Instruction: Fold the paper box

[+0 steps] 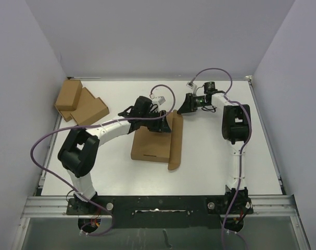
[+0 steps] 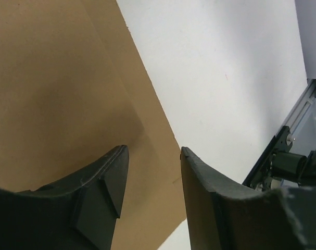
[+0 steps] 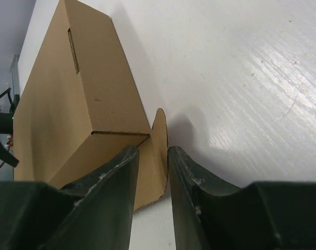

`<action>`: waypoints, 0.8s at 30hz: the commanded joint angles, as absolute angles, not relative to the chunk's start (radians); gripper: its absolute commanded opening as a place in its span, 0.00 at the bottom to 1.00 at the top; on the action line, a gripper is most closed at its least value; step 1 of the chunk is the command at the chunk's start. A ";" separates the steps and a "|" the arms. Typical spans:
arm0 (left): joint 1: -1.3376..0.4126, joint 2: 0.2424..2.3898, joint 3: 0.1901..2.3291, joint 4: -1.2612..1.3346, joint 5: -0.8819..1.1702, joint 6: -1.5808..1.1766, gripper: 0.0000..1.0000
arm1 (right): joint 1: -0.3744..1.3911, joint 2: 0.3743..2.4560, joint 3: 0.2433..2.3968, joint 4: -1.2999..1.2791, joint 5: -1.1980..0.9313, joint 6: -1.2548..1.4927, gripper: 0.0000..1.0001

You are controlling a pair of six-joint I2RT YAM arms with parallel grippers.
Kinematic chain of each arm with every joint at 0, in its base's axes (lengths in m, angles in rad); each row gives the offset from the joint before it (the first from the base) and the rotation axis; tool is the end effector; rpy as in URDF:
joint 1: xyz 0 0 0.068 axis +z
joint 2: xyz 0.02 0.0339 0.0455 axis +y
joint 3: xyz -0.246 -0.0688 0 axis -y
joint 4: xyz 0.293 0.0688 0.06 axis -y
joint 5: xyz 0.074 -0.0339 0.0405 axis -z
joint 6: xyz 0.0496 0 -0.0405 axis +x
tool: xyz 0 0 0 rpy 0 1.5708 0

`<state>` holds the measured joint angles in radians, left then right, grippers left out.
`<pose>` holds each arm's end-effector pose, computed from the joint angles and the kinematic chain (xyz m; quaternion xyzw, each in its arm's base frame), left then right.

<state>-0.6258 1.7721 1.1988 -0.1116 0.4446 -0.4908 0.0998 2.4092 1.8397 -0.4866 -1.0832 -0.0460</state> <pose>0.3440 -0.2749 0.1709 0.1537 0.8729 -0.3904 0.2491 0.5229 0.0964 0.0859 -0.1912 0.8169 0.5042 0.2046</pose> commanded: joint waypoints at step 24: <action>-0.590 1.926 1.305 -0.180 0.459 -0.526 0.36 | 0.159 2.260 1.772 -0.755 -1.044 -0.507 0.24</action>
<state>-0.6003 1.8889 1.2762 -0.1761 0.4656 -0.5388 0.1211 2.3825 1.8217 -0.7303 -1.1160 -0.3897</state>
